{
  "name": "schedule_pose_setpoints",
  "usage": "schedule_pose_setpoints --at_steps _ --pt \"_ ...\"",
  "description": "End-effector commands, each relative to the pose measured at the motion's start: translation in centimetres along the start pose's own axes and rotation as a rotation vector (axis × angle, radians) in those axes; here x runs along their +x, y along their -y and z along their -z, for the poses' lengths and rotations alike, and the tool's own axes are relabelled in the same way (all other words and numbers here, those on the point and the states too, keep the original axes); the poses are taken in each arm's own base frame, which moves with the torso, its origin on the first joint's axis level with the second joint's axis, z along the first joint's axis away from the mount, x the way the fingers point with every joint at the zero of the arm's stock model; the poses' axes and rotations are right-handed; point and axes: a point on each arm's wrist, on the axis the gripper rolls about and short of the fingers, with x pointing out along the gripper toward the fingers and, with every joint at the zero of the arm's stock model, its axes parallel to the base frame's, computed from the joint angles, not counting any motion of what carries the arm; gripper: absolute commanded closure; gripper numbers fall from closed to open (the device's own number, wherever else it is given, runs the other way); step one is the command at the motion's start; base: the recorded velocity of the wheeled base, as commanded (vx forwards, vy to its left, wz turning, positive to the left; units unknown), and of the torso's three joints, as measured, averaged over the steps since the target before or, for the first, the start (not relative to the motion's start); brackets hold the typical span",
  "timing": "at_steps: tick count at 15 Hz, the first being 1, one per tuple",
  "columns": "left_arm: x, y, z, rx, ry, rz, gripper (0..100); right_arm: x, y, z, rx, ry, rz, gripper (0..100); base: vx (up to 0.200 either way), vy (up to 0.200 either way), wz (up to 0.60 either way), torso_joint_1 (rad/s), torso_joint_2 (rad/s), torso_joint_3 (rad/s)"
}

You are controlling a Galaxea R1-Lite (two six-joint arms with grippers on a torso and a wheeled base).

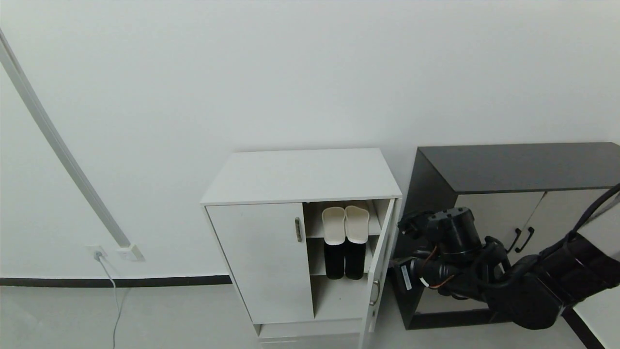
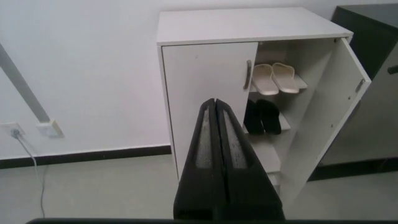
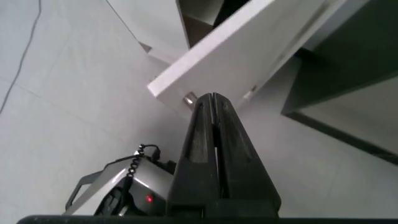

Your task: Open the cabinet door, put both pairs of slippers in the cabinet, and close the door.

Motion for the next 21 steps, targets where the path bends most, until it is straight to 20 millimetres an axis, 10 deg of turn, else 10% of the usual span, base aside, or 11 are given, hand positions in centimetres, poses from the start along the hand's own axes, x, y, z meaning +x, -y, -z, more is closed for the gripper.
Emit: schedule_pose_setpoints --at_steps 1,8,21 --pt "0.0 0.0 0.0 -0.001 -0.001 0.000 100 2.0 0.2 1.1 0.002 -0.046 0.006 100 0.000 0.000 0.00 0.000 0.00 0.000" --pt "0.0 0.0 0.0 -0.001 -0.001 0.000 100 7.7 -0.4 -0.7 0.053 0.018 -0.005 100 0.000 0.000 0.00 0.000 0.00 0.000" --pt "0.0 0.0 0.0 -0.001 -0.001 0.000 100 4.4 -1.2 4.0 0.056 0.228 -0.146 100 0.077 0.000 0.00 -0.001 0.00 0.001"
